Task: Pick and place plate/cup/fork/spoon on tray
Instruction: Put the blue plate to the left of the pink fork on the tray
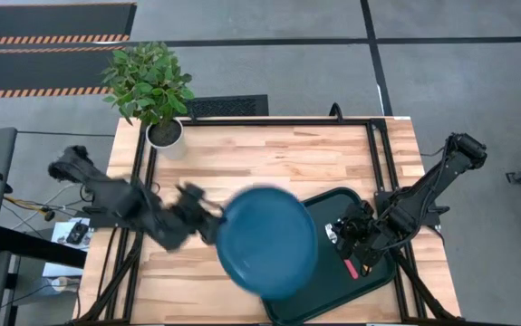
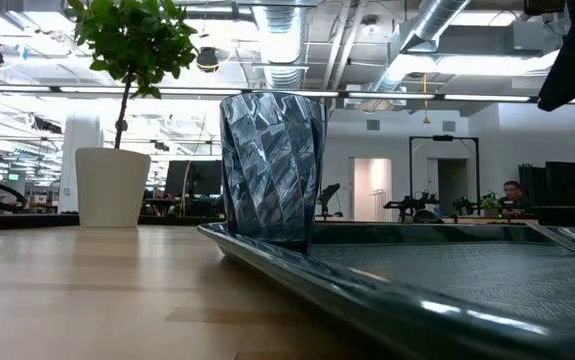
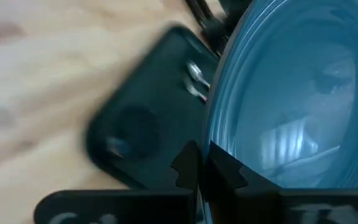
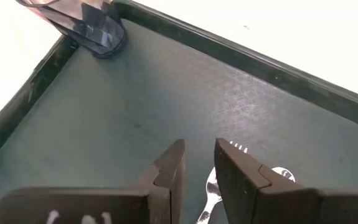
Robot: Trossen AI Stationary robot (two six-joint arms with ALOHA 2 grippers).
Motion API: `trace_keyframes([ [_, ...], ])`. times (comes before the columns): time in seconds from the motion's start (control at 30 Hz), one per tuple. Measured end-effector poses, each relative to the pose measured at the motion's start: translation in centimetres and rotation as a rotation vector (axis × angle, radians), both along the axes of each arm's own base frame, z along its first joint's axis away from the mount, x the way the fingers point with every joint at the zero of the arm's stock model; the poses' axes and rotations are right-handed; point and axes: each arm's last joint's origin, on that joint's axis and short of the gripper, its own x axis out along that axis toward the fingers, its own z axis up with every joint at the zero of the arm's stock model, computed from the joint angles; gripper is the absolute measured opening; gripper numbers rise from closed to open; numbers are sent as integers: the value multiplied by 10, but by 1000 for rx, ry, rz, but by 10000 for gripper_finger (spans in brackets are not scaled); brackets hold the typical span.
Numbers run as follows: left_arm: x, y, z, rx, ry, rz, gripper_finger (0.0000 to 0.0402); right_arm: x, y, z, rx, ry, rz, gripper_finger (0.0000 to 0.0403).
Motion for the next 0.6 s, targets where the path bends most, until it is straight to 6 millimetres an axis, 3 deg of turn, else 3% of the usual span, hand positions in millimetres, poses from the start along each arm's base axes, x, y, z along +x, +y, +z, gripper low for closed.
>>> trace_keyframes([
  [0.17, 37, -52, -27, -82, -68, -59, 0, 0, 0, 0, -10, 4, 17, 113],
  [0.3, 54, -86, -50, -151, -97, -66, 0, 0, 0, 0, -9, 15, 30, 113],
  [0.43, 59, -111, -75, -208, -84, -10, 0, -2, 2, -1, 9, 67, 89, 113],
  [0.6, 66, -129, -107, -246, -40, 71, 0, -11, 6, -4, 27, 172, 169, 113],
])
